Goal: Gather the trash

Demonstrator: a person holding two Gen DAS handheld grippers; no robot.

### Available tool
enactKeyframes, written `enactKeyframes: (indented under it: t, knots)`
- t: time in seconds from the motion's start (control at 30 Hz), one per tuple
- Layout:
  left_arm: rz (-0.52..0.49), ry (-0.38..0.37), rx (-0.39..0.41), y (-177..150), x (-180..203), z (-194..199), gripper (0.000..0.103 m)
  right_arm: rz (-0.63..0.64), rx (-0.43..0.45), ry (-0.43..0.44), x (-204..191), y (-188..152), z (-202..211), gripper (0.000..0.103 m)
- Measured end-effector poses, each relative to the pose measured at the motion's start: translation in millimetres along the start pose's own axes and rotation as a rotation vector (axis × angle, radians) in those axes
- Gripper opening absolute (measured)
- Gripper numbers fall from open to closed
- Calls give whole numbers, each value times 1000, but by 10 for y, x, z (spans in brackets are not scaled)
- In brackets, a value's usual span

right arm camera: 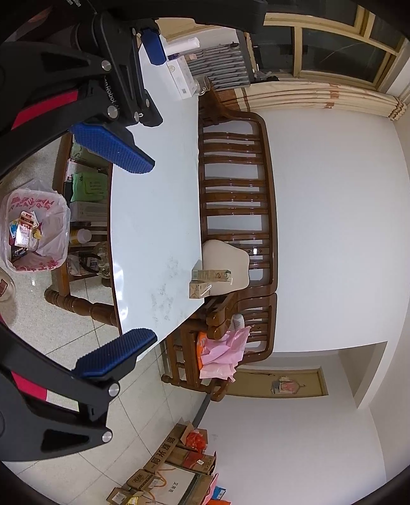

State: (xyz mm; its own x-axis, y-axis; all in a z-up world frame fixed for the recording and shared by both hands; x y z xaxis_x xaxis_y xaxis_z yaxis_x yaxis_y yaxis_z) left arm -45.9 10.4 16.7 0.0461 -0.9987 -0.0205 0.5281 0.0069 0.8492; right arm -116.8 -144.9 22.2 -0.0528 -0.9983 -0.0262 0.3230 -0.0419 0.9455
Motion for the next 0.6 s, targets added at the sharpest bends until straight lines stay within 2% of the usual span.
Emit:
enactKeyframes:
  t: [0.6]
  knots:
    - [-3,5,-9,-12,-3,-4,95,1,-3,-10,-38,-115,-53,96]
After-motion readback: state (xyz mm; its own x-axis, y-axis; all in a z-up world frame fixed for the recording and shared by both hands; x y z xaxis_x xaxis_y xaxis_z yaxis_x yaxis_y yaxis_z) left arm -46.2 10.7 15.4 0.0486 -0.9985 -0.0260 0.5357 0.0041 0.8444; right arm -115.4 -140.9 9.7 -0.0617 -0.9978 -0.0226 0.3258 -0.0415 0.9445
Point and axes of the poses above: each gripper's, at about its wrist camera, not at the fingertips, and z roughly against the way its jaws point, x to its right, y to its top, the point moved 1 cm from there along -z, roughly the way its jaws point, and after that the axes turned 2 degrees about y, right-handed, at the moved point
